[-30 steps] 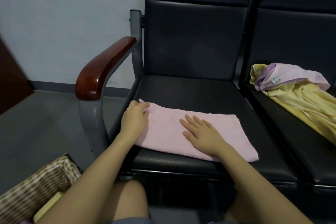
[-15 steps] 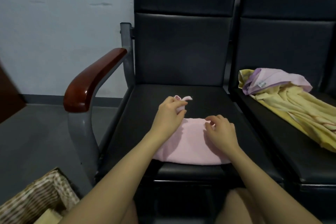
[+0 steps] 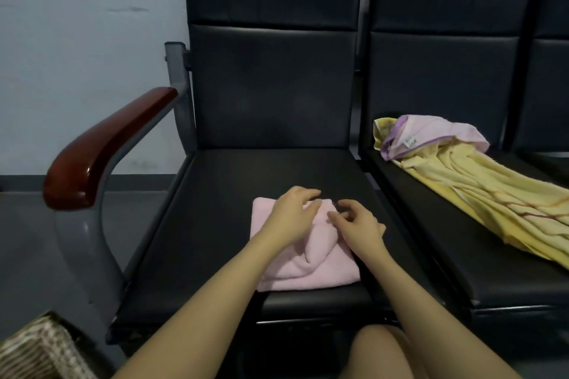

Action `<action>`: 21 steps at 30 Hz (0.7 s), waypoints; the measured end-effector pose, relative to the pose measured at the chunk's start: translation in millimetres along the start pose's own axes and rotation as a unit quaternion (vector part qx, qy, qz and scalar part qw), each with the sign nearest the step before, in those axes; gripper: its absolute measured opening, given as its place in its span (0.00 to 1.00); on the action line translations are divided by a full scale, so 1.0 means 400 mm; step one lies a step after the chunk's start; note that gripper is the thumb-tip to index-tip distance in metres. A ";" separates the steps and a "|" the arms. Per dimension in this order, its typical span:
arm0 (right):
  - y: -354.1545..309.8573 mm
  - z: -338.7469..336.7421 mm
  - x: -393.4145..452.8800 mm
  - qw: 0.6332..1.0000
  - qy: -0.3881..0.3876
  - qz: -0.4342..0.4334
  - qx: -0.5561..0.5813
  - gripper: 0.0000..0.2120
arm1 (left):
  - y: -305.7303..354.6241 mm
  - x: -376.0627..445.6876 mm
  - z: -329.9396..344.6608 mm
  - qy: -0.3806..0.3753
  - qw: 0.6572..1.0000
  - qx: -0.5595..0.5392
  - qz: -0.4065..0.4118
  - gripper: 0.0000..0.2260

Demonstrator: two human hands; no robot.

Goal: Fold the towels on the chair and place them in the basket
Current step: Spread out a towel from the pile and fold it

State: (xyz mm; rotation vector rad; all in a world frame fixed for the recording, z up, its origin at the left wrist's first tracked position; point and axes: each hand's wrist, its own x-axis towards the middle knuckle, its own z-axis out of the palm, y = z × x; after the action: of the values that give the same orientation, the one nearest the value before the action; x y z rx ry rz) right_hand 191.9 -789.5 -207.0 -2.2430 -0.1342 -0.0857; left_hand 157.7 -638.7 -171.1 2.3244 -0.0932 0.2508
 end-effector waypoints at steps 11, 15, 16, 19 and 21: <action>0.007 0.023 0.002 0.996 0.025 -0.033 -0.077 0.19 | -0.139 -0.064 -0.043 0.001 0.961 0.275 -0.024 0.15; 0.013 0.039 0.013 0.984 -0.006 0.002 -0.176 0.17 | -0.142 -0.054 -0.054 -0.112 0.951 0.282 -0.062 0.20; 0.008 0.041 0.016 0.984 -0.004 0.002 -0.179 0.17 | -0.141 -0.050 -0.059 -0.133 0.947 0.282 -0.072 0.21; -0.008 0.043 0.017 0.987 0.019 -0.028 -0.159 0.17 | -0.145 -0.041 -0.071 -0.156 0.949 0.260 -0.087 0.22; -0.018 0.041 0.006 0.987 0.013 -0.084 -0.134 0.16 | -0.148 -0.043 -0.076 -0.142 0.962 0.215 -0.090 0.21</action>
State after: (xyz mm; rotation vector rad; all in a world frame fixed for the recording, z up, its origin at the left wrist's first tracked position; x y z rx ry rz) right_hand 193.6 -772.0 -211.5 -2.4946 -0.3142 -0.2354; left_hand 144.9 -576.0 -195.9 2.7681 0.0358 -0.1750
